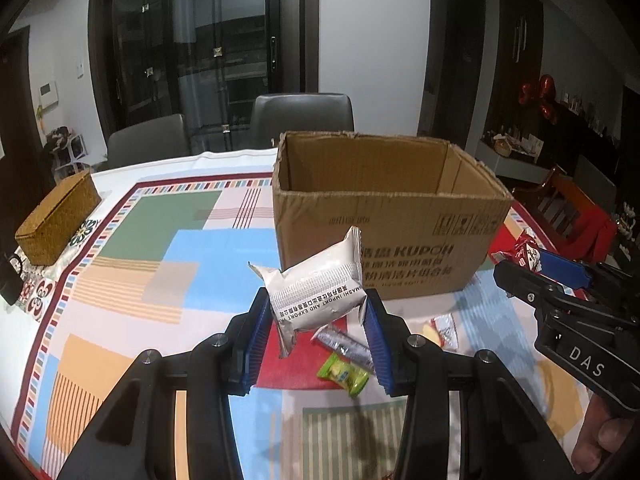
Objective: Organize snacks
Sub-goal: 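Lift both held packets and carry them over the cardboard box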
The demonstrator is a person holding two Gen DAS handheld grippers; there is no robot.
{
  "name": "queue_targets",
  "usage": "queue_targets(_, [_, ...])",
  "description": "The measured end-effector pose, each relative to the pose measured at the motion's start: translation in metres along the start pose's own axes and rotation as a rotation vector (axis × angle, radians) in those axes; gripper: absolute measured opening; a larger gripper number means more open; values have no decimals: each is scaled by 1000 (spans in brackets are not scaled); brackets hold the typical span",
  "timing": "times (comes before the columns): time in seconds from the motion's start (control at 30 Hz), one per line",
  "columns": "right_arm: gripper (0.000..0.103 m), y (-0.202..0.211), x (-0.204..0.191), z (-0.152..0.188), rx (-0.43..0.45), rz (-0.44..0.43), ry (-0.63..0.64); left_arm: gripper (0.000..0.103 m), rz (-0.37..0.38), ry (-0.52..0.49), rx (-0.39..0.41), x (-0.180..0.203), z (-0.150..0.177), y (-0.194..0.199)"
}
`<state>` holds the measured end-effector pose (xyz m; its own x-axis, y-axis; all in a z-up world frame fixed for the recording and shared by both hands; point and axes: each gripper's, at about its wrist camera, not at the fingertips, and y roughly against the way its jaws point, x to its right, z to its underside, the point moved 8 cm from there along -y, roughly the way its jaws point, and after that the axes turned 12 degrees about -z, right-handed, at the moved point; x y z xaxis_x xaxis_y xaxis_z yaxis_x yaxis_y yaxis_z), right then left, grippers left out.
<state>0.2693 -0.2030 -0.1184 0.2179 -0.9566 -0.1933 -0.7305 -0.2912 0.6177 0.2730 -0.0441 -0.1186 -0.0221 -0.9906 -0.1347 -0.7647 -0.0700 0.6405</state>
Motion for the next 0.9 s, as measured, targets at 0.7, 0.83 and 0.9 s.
queue_targets(0.7, [47, 7, 5, -53, 72, 21, 9, 44, 10, 10, 60, 6, -58, -3])
queue_targets(0.83, [47, 6, 6, -65, 88, 26, 13, 44, 11, 12, 63, 8, -68, -7])
queue_targets(0.9, [47, 4, 7, -69, 94, 29, 11, 44, 16, 17, 61, 8, -73, -10])
